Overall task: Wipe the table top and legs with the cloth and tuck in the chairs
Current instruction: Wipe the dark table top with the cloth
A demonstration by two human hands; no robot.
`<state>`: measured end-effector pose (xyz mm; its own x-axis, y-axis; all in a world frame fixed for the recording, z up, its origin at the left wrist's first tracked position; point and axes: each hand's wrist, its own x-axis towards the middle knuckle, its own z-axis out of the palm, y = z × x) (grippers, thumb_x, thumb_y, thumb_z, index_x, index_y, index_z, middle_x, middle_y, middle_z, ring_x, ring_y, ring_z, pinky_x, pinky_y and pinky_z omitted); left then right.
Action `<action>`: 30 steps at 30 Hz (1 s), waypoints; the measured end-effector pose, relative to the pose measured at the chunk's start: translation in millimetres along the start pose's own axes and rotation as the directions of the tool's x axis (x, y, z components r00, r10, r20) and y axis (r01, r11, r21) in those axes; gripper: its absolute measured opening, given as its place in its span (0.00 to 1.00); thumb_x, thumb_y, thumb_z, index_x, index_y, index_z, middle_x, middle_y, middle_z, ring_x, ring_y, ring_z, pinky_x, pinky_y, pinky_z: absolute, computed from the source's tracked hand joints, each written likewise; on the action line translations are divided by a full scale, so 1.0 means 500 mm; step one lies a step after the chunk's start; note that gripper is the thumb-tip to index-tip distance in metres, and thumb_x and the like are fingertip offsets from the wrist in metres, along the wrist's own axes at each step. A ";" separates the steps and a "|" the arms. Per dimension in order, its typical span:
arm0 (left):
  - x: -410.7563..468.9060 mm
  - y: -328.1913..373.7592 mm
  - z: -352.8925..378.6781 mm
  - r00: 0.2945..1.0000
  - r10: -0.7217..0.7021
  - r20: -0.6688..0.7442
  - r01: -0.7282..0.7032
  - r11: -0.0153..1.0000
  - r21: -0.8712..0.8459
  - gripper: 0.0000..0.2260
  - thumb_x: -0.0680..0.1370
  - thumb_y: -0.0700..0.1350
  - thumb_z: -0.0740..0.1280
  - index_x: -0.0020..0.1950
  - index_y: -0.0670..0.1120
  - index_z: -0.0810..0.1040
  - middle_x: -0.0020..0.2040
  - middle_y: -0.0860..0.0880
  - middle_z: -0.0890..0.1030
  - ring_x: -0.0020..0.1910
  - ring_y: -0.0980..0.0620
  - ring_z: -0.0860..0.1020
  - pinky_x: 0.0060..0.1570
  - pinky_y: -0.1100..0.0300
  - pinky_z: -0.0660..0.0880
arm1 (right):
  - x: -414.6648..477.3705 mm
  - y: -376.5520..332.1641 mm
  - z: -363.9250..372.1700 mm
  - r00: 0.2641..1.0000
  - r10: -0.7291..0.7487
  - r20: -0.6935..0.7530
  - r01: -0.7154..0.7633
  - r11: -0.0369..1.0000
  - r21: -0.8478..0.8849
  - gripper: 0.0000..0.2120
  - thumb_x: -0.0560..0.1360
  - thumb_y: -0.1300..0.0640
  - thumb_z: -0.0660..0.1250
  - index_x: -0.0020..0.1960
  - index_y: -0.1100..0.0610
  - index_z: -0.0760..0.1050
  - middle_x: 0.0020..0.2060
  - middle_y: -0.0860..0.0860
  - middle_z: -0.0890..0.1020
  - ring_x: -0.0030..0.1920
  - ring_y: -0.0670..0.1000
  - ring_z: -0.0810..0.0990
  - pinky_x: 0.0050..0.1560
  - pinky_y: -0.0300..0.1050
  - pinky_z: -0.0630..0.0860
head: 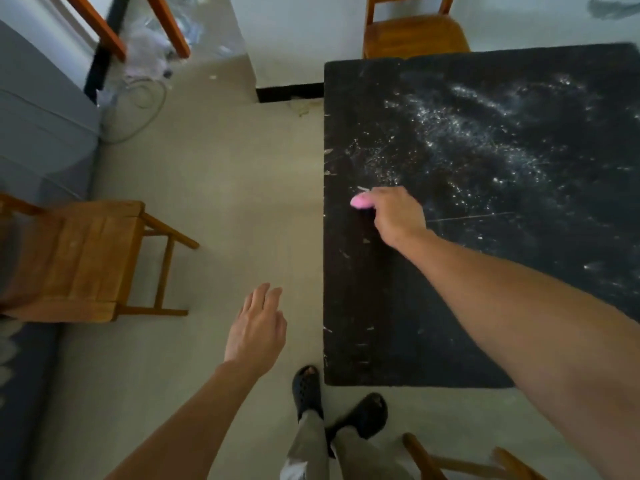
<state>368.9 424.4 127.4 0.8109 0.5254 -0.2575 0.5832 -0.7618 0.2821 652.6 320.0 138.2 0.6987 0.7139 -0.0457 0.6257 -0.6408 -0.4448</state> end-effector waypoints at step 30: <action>0.264 0.221 0.066 0.983 0.131 -0.131 -0.132 0.991 0.005 0.22 0.83 0.48 0.53 0.75 0.41 0.61 0.77 0.43 0.56 0.77 0.45 0.51 0.75 0.51 0.50 | -0.282 0.279 -0.034 0.980 -0.163 -0.118 0.155 0.985 -0.074 0.23 0.77 0.73 0.58 0.68 0.57 0.73 0.70 0.53 0.73 0.74 0.55 0.66 0.75 0.55 0.60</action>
<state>538.6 396.9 94.0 0.8798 0.4658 -0.0952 0.4708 -0.8262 0.3095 647.4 125.2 97.7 0.6233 0.7705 0.1333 0.7505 -0.5415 -0.3789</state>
